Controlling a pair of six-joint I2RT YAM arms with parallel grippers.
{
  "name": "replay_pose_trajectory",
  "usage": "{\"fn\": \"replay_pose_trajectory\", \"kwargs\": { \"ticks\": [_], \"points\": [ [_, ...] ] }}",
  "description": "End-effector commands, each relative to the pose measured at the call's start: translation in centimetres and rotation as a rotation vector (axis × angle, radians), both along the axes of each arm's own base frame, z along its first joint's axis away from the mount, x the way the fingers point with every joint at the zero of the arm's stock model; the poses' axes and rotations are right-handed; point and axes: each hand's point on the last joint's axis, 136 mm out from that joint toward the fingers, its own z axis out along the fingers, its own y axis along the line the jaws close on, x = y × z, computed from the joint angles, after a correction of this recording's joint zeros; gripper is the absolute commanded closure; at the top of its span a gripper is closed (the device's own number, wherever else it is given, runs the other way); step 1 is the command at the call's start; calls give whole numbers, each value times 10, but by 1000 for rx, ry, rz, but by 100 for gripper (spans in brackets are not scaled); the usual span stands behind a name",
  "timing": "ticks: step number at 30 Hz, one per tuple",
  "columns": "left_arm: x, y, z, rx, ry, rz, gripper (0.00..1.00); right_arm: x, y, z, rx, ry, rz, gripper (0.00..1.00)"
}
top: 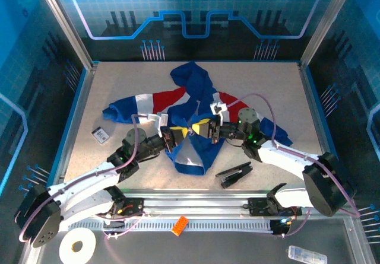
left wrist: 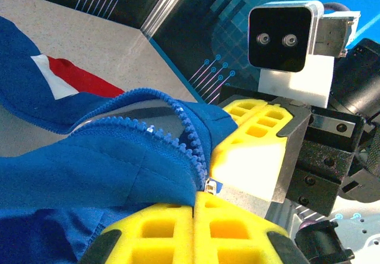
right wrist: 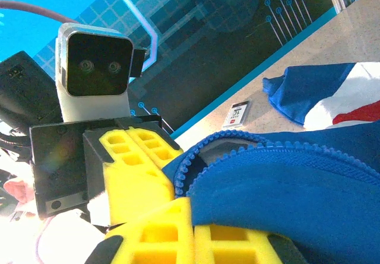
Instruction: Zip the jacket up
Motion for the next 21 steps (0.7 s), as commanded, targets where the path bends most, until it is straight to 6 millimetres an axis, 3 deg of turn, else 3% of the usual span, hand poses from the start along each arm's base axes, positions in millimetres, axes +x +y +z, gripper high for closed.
{"fn": "replay_pose_trajectory", "kwargs": {
  "ticks": [1,15,21],
  "points": [
    [-11,-1,-12,42,0,-41,100,-3,0,10,23,-39,4,100],
    [-20,-6,-17,102,17,-107,100,-9,2,8,8,-37,42,100],
    [-33,-12,-18,165,33,-199,100,-11,3,1,-21,-21,89,100]
  ]
}}
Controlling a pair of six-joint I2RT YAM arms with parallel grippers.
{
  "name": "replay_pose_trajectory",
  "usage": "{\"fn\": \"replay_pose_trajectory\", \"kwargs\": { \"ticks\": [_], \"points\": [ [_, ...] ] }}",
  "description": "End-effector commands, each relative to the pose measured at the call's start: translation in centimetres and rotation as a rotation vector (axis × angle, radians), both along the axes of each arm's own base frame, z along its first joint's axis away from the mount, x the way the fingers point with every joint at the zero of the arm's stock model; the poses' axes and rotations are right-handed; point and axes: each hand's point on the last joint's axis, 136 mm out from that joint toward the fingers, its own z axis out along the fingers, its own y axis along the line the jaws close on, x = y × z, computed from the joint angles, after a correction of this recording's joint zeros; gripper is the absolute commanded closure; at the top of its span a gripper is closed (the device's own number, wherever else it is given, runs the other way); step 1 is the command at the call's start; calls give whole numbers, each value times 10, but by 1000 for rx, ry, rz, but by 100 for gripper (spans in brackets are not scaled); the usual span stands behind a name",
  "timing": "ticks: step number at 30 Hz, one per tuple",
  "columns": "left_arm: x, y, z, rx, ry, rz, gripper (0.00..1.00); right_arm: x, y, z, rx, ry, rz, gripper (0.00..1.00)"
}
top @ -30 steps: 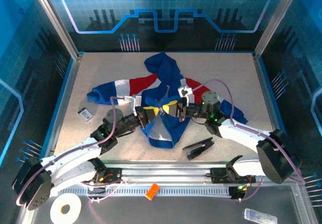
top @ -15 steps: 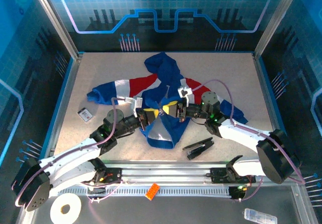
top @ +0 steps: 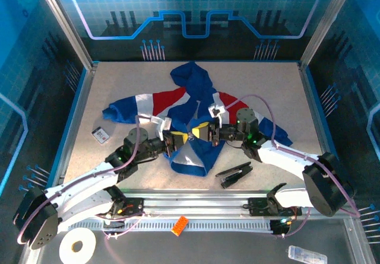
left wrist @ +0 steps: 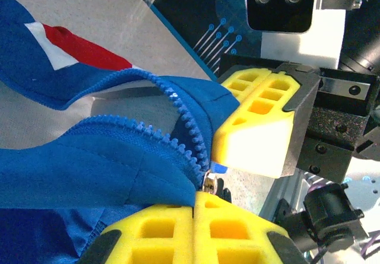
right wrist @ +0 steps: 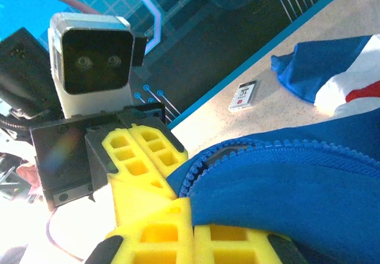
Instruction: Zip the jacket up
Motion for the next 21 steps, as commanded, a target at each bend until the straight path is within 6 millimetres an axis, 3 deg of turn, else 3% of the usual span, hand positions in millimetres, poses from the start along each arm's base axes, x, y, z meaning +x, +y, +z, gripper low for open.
{"fn": "replay_pose_trajectory", "kwargs": {
  "ticks": [1,8,14,21],
  "points": [
    [-20,-10,-1,63,16,-133,100,0,2,13,17,-56,39,100],
    [-31,-16,-15,114,114,-218,100,2,4,9,33,-22,75,100],
    [-25,-10,-41,187,182,-162,100,2,4,3,50,9,80,100],
    [-19,-2,-56,228,208,-103,100,4,-1,-7,52,29,25,100]
  ]
}}
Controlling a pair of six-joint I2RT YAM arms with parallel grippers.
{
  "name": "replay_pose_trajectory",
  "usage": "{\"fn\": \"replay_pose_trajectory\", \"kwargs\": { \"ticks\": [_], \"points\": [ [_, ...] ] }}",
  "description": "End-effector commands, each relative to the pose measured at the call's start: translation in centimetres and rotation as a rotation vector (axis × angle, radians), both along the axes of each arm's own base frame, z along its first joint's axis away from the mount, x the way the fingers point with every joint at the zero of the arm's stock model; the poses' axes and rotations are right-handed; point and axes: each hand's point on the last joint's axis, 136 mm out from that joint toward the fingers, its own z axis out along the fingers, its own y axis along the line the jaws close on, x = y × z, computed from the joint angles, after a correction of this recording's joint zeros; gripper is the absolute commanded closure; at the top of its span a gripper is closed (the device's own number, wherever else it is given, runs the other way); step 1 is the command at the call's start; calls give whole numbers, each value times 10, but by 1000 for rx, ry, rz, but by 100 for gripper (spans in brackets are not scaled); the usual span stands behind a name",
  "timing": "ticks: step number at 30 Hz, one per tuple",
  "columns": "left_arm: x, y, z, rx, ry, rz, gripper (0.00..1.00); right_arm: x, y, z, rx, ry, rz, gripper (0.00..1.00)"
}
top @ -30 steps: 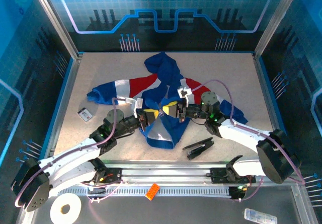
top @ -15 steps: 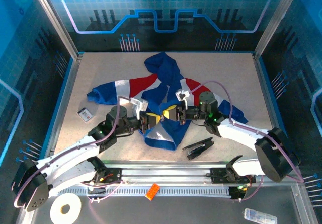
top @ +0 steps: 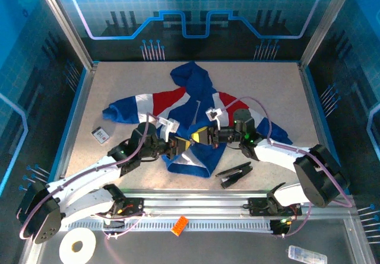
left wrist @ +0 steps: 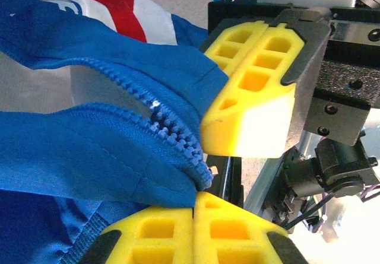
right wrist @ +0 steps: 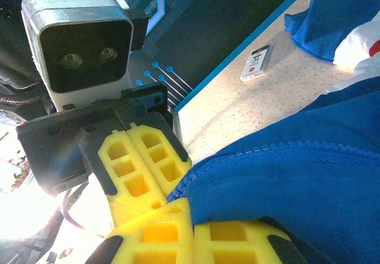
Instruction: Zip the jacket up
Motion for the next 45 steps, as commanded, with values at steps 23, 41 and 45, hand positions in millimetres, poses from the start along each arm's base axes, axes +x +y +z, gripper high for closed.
{"fn": "replay_pose_trajectory", "kwargs": {
  "ticks": [23,41,45],
  "points": [
    [1,-5,-38,104,101,-13,78,3,-7,-24,-63,8,-217,100],
    [9,22,-12,27,101,197,43,4,-33,-40,-63,125,-379,100],
    [12,27,-18,-68,135,275,43,6,-37,-44,-55,166,-407,100]
  ]
}}
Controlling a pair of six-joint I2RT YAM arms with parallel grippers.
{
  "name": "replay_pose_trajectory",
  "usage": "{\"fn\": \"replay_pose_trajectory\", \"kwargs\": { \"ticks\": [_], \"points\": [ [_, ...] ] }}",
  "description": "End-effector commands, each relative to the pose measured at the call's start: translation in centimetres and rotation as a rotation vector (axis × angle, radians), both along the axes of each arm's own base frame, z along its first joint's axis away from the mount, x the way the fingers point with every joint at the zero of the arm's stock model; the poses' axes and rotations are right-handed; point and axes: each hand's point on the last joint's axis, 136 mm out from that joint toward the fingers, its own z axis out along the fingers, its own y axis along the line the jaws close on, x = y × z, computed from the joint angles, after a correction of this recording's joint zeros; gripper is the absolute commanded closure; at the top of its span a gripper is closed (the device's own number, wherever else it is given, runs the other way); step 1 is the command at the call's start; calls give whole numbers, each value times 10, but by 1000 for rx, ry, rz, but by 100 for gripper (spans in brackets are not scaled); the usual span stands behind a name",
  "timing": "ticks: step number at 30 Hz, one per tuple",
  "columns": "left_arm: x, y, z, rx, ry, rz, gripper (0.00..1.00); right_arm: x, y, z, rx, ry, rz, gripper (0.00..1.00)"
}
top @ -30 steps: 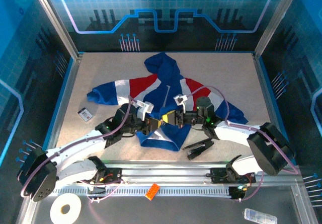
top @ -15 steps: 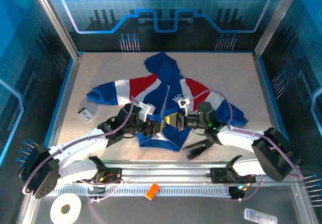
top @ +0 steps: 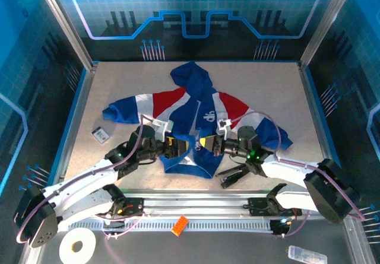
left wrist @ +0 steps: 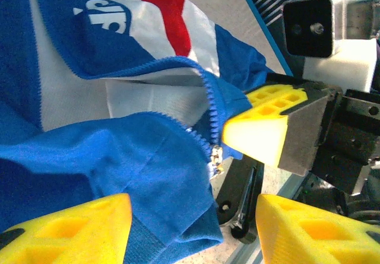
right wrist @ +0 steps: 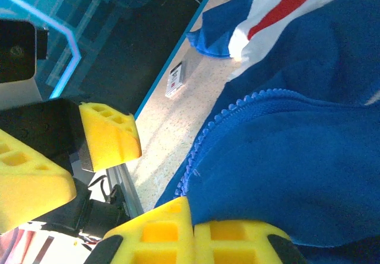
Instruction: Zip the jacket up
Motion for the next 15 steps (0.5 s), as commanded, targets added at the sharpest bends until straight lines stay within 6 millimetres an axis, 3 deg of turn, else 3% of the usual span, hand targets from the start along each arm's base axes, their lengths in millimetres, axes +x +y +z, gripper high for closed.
{"fn": "replay_pose_trajectory", "kwargs": {
  "ticks": [1,15],
  "points": [
    [4,7,-7,-98,47,111,43,3,-4,1,26,24,-52,100],
    [-11,-20,-1,-277,-1,102,47,10,-1,-2,95,69,-79,100]
  ]
}}
